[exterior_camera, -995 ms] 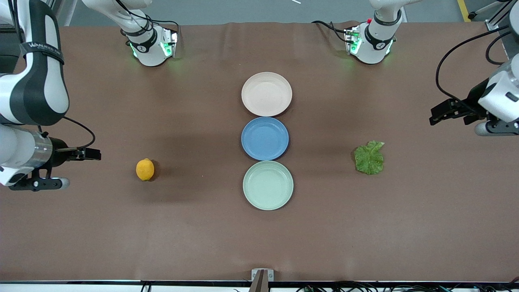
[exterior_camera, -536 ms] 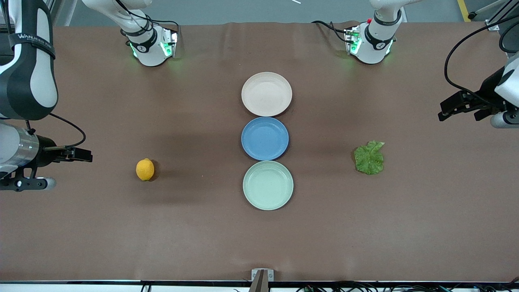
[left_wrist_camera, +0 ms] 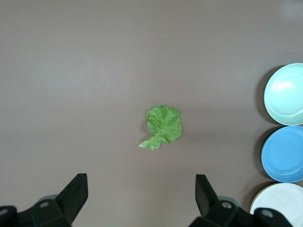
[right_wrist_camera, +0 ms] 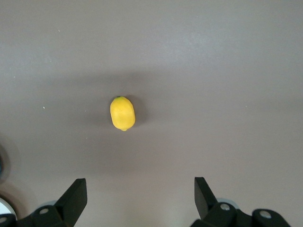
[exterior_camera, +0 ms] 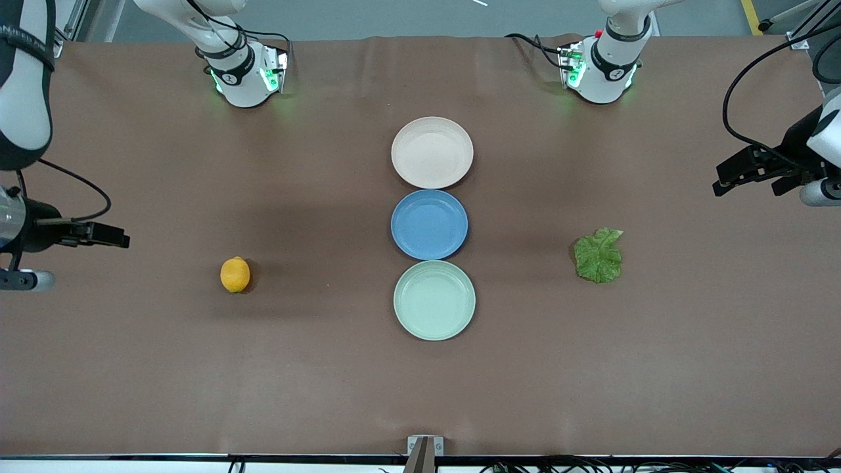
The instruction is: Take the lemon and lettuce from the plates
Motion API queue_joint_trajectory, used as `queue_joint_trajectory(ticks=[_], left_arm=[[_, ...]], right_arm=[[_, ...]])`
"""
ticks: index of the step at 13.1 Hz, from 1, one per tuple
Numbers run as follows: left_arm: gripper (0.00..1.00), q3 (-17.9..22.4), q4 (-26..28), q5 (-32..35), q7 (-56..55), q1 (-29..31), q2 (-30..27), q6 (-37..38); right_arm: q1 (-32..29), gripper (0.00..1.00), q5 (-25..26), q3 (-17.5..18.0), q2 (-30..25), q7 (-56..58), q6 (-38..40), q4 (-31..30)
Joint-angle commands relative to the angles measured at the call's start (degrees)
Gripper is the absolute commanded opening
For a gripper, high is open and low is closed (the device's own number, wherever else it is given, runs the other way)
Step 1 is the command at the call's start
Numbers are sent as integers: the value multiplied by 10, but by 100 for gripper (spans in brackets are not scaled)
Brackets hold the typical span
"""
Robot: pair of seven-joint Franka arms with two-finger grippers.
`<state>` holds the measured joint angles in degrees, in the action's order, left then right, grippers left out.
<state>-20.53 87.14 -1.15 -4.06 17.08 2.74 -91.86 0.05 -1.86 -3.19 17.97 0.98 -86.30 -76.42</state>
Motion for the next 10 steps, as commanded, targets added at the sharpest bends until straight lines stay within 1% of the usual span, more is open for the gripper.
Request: queue_joint_trajectory(ticks=[1, 4, 6, 8, 10], left_arm=[[100, -2, -19, 3, 6, 4, 5, 13], [100, -3, -19, 2, 6, 10, 3, 12], [100, -7, -17, -3, 7, 22, -3, 7], [100, -8, -14, -7, 7, 22, -5, 3], [100, -7, -5, -10, 7, 21, -16, -5]], right_arm=[[4, 100, 13, 6, -77, 2, -40, -100], [8, 100, 13, 7, -132, 2, -70, -167], [9, 100, 18, 7, -150, 2, -72, -182], [13, 100, 26, 7, -159, 2, -69, -184], [13, 100, 27, 7, -175, 2, -72, -203]])
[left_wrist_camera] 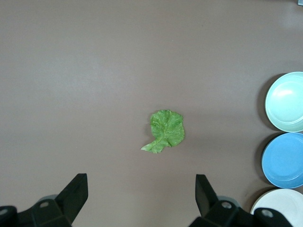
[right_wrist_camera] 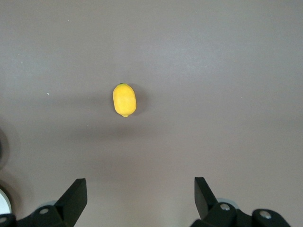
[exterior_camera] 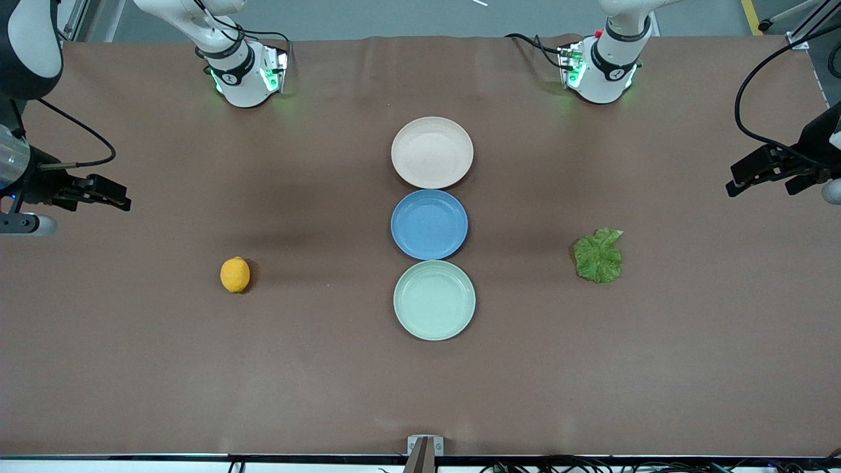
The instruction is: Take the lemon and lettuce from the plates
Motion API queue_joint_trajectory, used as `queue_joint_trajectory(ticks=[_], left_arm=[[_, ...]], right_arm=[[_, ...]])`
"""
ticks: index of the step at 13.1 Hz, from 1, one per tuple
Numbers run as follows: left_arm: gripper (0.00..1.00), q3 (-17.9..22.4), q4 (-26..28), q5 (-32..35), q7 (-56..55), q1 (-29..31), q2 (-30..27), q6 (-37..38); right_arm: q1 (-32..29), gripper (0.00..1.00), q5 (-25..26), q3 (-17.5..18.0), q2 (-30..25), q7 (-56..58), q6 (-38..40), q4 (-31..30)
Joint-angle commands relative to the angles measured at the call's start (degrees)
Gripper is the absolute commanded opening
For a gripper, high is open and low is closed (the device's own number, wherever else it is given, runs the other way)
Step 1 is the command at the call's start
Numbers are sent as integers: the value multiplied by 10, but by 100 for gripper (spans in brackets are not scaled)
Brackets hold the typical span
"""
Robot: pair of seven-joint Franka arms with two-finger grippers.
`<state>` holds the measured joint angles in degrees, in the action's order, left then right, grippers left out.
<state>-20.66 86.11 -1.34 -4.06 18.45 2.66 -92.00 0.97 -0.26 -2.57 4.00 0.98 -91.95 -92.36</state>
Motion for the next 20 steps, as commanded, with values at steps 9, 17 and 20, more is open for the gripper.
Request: queue_joint_trajectory(ticks=[9, 17, 20], left_arm=[[100, 68, 25, -8, 8, -79, -30, -19], [100, 146, 23, -8, 9, -155, -30, -17], [100, 155, 21, -8, 8, -169, -28, -17]], right_arm=[[4, 100, 11, 1, -109, 2, -39, -118], [12, 100, 12, 3, -109, 2, -46, -118], [12, 100, 12, 4, -109, 1, -47, -118]])
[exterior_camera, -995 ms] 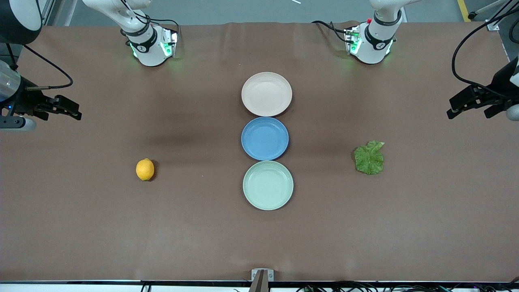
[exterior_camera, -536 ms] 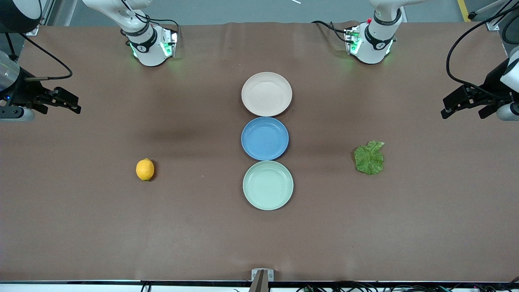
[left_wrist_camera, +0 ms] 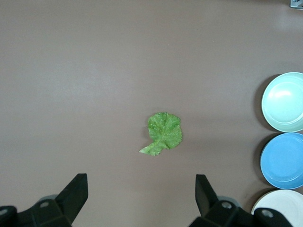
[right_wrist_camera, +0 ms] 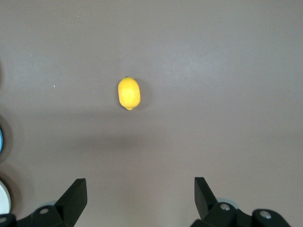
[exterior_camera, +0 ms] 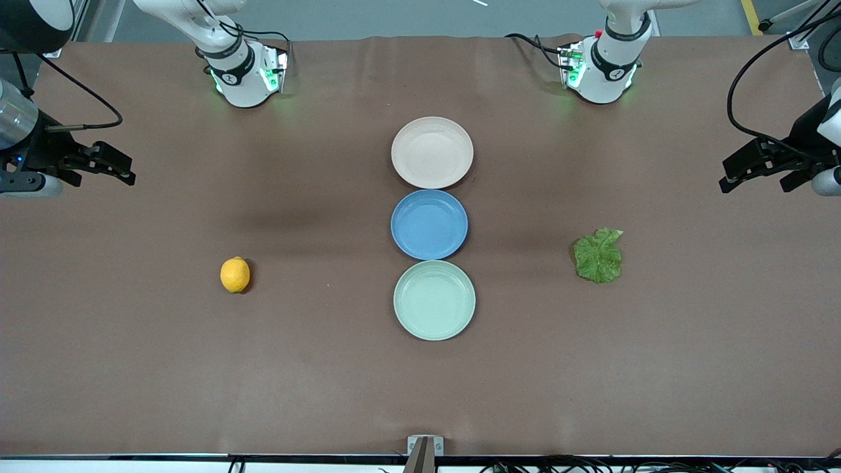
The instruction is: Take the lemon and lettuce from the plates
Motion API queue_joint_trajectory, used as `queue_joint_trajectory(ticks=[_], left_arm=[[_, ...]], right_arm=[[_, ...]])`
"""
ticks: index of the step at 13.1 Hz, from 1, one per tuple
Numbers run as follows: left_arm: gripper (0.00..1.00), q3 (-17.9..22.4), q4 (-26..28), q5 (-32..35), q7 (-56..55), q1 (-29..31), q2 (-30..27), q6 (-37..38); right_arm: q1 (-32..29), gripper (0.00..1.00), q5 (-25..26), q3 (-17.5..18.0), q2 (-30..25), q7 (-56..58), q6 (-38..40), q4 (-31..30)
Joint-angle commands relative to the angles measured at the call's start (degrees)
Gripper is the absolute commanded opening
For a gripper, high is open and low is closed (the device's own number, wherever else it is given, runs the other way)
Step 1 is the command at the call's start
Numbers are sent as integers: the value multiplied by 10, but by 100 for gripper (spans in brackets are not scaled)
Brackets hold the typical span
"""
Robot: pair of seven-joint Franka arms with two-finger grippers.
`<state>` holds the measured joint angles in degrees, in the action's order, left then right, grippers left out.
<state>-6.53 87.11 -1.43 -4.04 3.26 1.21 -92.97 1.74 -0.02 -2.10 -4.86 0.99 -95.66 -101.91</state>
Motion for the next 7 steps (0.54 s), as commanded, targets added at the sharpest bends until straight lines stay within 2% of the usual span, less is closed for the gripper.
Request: queue_joint_trajectory(ticks=[1, 7], left_arm=[[100, 21, 11, -7, 8, -24, -14, -7], [100, 31, 18, -8, 7, -38, -23, -7]], right_arm=[[5, 100, 10, -1, -20, 1, -11, -22], [5, 100, 8, -2, -19, 2, -20, -22]])
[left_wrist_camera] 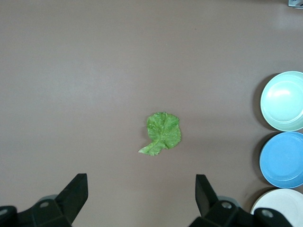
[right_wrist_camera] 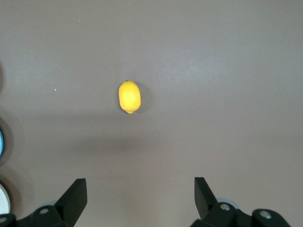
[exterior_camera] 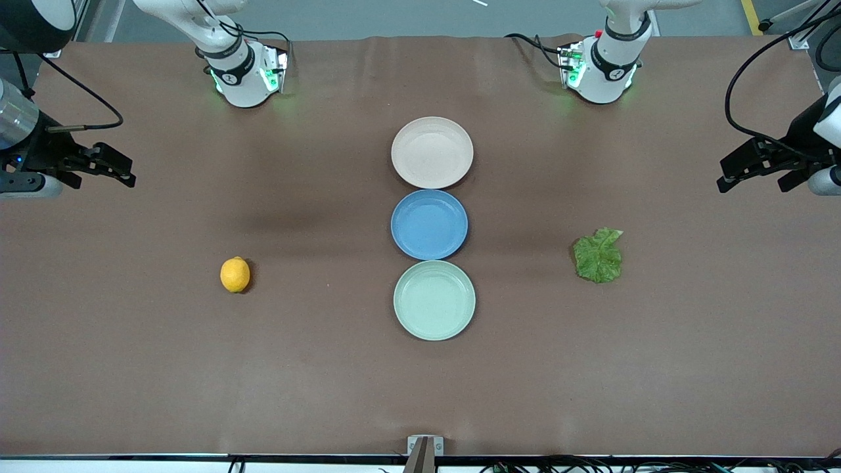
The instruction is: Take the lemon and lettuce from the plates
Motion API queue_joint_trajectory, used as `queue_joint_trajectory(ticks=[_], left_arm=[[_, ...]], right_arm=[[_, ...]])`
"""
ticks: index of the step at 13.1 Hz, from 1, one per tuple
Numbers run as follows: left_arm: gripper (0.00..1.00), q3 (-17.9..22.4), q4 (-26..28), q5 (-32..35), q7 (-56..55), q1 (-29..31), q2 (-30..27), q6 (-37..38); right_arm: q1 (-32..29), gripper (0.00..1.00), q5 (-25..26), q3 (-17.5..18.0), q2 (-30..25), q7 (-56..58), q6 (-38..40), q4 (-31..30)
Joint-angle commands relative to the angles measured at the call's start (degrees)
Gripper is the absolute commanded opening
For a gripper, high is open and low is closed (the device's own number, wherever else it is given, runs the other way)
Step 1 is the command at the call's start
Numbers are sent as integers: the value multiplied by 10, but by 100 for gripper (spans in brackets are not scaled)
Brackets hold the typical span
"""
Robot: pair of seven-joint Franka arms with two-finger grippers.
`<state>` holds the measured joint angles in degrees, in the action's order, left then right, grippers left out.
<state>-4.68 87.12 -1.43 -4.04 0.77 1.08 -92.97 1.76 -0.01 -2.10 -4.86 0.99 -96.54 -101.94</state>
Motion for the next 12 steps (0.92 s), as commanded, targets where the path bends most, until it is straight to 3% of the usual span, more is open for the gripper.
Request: queue_joint_trajectory(ticks=[1, 9, 12], left_arm=[[100, 13, 18, -8, 7, -16, -21, -7], [100, 17, 80, -6, 2, -38, -73, -19], [100, 16, 74, -6, 2, -32, -69, -2]], right_arm=[[5, 100, 8, -1, -19, 2, -12, -22], [7, 100, 10, -1, -26, 2, -12, -24], [8, 100, 10, -1, -29, 1, -2, -24]])
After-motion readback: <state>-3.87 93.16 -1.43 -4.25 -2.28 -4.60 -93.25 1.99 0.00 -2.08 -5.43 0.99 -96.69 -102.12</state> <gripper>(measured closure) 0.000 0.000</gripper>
